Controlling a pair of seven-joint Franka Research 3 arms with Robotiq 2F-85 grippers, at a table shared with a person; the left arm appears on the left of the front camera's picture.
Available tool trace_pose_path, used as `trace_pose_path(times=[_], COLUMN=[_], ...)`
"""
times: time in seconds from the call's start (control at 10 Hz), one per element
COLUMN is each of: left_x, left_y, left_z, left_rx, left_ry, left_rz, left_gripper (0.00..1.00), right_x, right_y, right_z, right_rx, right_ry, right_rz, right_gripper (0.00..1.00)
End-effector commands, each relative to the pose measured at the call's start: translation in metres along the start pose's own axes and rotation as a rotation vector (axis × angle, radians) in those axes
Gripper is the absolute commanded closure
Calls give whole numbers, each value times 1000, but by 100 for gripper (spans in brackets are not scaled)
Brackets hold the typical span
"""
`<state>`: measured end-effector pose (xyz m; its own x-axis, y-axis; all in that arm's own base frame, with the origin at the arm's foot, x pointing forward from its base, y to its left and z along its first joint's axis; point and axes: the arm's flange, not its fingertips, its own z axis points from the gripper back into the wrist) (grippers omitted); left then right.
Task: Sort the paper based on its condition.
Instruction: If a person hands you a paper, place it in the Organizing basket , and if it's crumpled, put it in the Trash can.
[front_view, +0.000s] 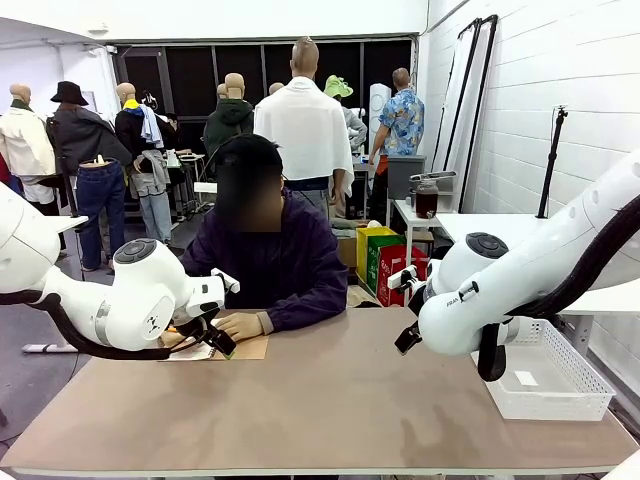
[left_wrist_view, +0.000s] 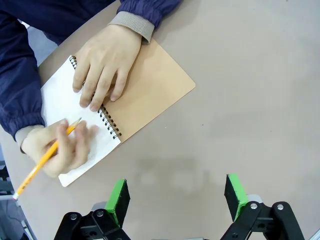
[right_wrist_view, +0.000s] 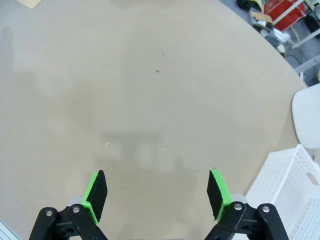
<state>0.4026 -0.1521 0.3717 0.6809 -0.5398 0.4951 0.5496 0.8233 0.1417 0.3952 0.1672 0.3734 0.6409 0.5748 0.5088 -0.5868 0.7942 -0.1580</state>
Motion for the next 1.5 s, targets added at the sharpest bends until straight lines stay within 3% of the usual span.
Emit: trace_pose_path(times=[0.0,0.7,1.4], left_x=[0,0,31], left_y=[1,0,-6], left_z=[0,0,122], left_rx=[0,0,-2], left_ry=[0,0,-63], left_rz=[3,0,-17], left_gripper=[0,0,0], right_x=[0,0,30], right_y=[0,0,-5], right_z=[0,0,122], right_rx=[0,0,70], right_ry=[0,0,-114], right_rz=[0,0,79], right_gripper=[0,0,0])
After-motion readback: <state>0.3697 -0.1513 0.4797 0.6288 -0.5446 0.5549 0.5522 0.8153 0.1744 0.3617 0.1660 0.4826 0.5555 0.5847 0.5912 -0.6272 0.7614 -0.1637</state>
